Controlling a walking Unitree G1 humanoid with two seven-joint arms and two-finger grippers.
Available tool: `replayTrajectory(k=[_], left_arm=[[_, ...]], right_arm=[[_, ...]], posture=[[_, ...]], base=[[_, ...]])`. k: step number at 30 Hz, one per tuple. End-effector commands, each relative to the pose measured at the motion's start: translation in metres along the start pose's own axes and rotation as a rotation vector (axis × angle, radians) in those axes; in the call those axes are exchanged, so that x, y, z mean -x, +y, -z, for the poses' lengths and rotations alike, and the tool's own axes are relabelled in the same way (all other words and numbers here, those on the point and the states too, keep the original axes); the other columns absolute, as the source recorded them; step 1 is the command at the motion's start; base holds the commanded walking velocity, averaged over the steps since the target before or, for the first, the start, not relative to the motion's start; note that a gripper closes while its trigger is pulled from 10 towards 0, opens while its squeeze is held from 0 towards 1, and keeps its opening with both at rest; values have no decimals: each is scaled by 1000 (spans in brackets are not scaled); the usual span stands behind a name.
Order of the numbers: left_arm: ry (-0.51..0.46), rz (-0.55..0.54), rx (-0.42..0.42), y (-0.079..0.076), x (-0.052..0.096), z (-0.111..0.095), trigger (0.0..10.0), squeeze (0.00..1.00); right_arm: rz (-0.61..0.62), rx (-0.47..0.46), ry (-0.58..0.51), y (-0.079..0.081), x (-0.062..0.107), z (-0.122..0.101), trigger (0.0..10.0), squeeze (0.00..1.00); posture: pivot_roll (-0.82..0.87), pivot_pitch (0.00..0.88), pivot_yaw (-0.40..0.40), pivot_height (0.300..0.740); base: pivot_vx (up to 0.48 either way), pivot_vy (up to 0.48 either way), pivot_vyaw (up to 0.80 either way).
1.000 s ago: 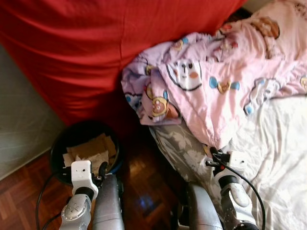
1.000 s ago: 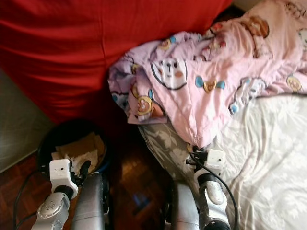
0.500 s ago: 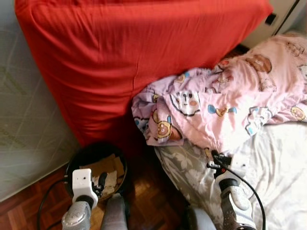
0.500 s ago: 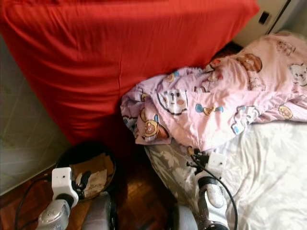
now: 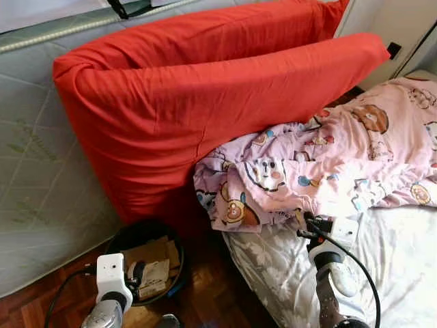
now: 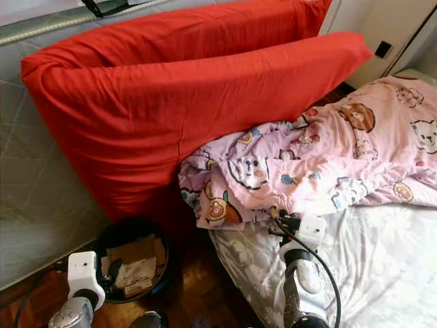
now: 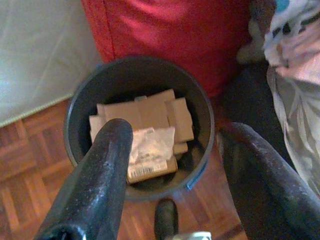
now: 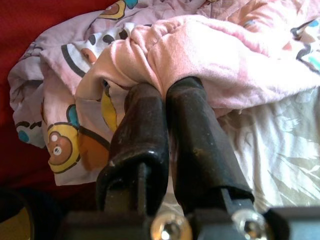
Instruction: Clean up the room
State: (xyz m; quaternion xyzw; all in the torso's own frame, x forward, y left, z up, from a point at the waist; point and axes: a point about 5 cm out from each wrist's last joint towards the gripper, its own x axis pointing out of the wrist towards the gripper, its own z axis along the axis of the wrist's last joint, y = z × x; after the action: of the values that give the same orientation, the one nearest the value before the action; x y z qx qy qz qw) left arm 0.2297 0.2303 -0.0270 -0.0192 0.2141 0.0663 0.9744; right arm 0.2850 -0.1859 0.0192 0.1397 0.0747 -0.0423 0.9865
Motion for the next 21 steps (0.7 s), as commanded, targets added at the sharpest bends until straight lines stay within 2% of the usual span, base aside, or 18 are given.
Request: replayTrajectory(k=[1, 10, 13, 21], left_arm=[[51, -4, 1, 1, 7, 15, 10000, 0], [55, -5, 11, 2, 8, 18, 10000, 0], [57, -3, 13, 2, 9, 19, 10000, 0], [69, -3, 13, 2, 12, 24, 10000, 0]], right_arm=[[12, -1, 26, -2, 4, 6, 10000, 0], [64, 13, 31, -9, 6, 7, 10000, 0], [103, 16, 21, -12, 5, 4, 10000, 0], [112, 16, 13, -12, 6, 4, 10000, 0]], posture=[[128, 163, -54, 740], [126, 169, -52, 740], [126, 174, -48, 740], [132, 171, -47, 740]], base=[[0, 0, 0], [0, 0, 0], [-242, 0, 0], [-254, 0, 0]])
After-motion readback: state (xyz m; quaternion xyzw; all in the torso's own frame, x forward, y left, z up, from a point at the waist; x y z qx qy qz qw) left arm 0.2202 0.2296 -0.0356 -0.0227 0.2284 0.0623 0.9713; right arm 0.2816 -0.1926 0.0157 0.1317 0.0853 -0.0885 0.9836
